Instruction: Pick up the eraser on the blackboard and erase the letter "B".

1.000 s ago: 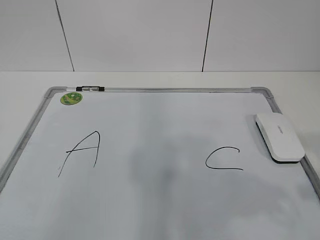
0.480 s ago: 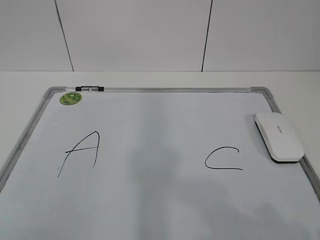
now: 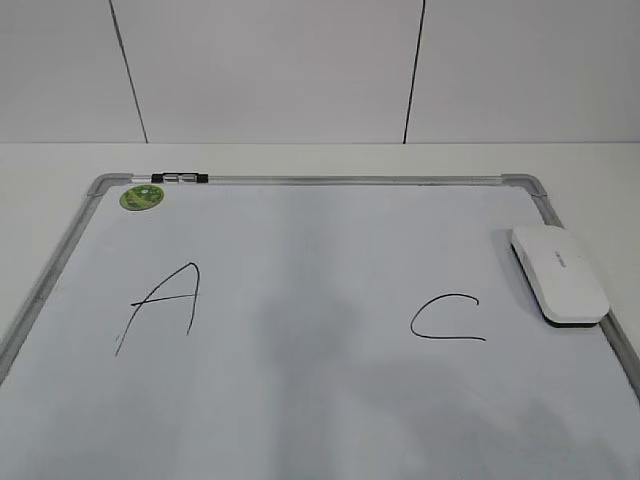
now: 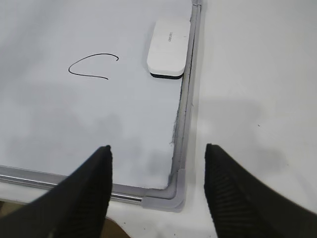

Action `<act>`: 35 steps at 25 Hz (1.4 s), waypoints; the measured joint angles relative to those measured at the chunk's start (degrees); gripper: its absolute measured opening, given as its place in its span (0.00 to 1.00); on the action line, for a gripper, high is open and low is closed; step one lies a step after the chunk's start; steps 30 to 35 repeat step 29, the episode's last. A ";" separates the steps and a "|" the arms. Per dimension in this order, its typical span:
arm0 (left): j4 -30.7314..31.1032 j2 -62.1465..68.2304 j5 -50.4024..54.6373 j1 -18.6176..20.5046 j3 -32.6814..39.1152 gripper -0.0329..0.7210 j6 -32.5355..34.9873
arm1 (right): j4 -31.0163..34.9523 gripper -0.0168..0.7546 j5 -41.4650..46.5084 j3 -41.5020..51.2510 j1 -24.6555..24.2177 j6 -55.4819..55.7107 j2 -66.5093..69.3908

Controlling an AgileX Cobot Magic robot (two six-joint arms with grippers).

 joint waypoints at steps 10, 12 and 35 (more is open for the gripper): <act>0.10 0.00 -0.26 0.00 0.00 0.36 0.00 | -0.13 0.62 -0.21 0.00 0.00 0.00 0.00; 0.10 0.00 -0.26 0.00 0.00 0.36 0.00 | -0.13 0.62 -0.21 0.00 0.00 0.00 0.00; 0.10 0.00 -0.39 0.00 0.00 0.36 0.00 | -0.13 0.62 -0.21 0.00 0.00 0.00 0.00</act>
